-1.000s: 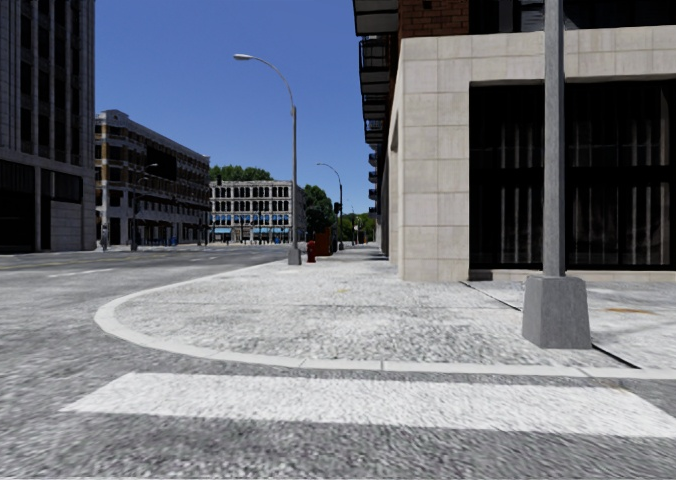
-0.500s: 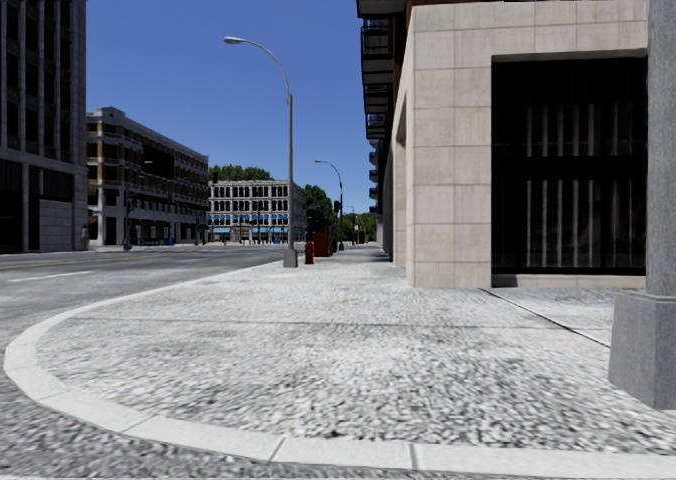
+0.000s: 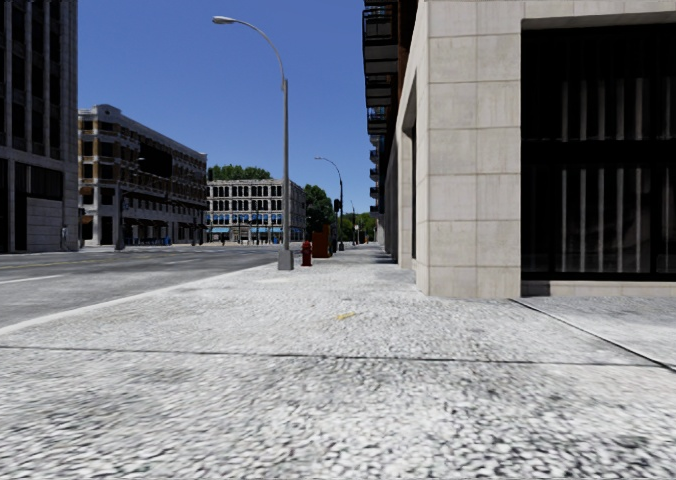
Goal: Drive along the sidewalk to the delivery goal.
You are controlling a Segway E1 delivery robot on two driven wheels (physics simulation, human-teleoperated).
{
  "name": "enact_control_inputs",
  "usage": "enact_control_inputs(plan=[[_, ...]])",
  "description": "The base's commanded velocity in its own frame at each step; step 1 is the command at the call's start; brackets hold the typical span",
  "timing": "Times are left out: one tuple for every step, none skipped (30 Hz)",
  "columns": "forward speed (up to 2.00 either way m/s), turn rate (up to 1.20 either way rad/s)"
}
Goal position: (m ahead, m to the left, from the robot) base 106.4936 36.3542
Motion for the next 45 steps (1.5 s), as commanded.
enact_control_inputs(plan=[[2.00,0.00],[2.00,0.00],[2.00,0.00],[2.00,0.00],[2.00,0.00],[1.99,0.00],[1.95,0.00],[1.93,0.00],[1.93,0.00],[1.92,0.00],[1.92,0.00],[1.92,0.00],[1.92,0.00],[1.92,0.00],[1.92,0.00],[1.92,0.00],[1.92,0.00],[1.92,0.00],[1.92,0.00],[1.92,0.00],[1.92,0.00],[1.92,0.00],[1.92,0.00],[1.92,0.00],[1.92,0.00],[1.92,0.00],[1.92,0.00],[1.92,0.00],[1.92,0.00],[1.92,0.00],[1.92,0.00],[1.92,0.00],[1.92,0.00],[1.91,0.00],[1.91,0.00],[1.91,0.00],[1.91,0.00],[1.91,0.00],[1.91,0.00],[1.91,0.00],[1.91,0.00],[1.91,0.00],[1.91,0.00],[1.91,0.00],[1.91,0.00]])
